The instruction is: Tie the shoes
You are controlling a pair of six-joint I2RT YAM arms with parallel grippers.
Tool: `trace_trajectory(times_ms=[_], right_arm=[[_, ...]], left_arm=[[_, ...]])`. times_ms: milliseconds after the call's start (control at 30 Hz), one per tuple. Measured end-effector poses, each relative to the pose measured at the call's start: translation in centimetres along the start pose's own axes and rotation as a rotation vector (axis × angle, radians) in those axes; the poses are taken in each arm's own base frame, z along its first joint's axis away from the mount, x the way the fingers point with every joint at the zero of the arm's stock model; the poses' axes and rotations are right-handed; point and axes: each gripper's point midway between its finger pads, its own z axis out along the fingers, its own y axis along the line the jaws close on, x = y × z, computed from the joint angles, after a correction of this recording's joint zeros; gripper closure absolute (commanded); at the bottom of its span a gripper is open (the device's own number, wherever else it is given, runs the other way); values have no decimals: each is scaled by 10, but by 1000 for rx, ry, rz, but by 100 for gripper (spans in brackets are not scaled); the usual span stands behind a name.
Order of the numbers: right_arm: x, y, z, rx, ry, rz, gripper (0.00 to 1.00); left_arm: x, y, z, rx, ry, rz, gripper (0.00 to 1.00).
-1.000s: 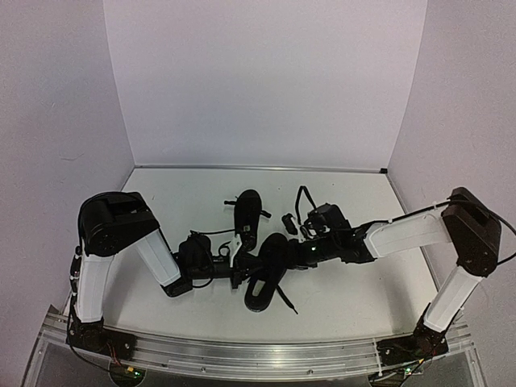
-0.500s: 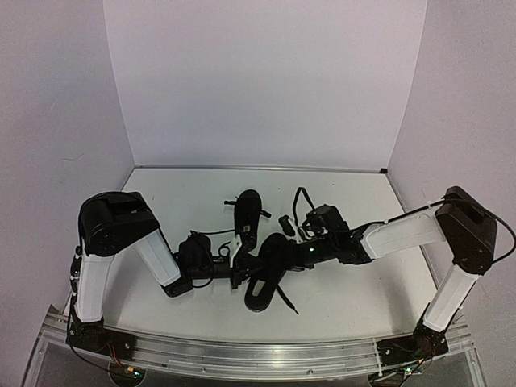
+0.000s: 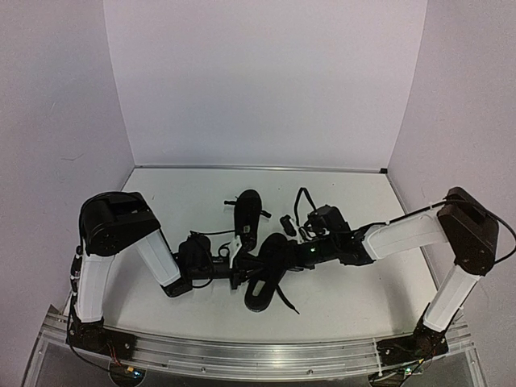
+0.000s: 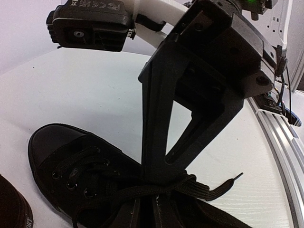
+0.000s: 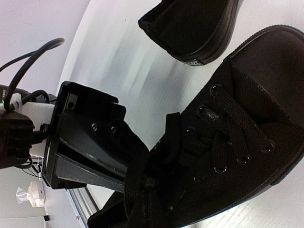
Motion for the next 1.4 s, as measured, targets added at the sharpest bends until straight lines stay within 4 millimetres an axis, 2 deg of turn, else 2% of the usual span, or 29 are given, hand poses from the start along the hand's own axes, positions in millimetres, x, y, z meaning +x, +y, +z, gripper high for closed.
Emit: trace_trajectory(times_ms=[200, 533, 767, 867, 1033, 1267, 1400], right_arm=[[-6, 3, -9, 9, -38, -11, 100], [-10, 4, -12, 20, -60, -16, 100], [-9, 2, -12, 22, -59, -15, 100], [-10, 2, -12, 22, -61, -16, 100], [-9, 2, -12, 23, -61, -16, 100], [-9, 2, -12, 22, -61, -16, 100], [-9, 2, -12, 22, -61, -17, 100]], left_arm=[[-2, -3, -8, -5, 0, 41, 80], [-33, -8, -21, -18, 11, 91, 65], [-46, 8, -40, -60, 136, 110, 53], [-44, 22, -50, -89, 188, 104, 49], [-30, 41, -61, -112, 282, 86, 42], [-19, 35, -53, -25, 322, 78, 39], [-18, 30, -45, 35, 315, 77, 43]])
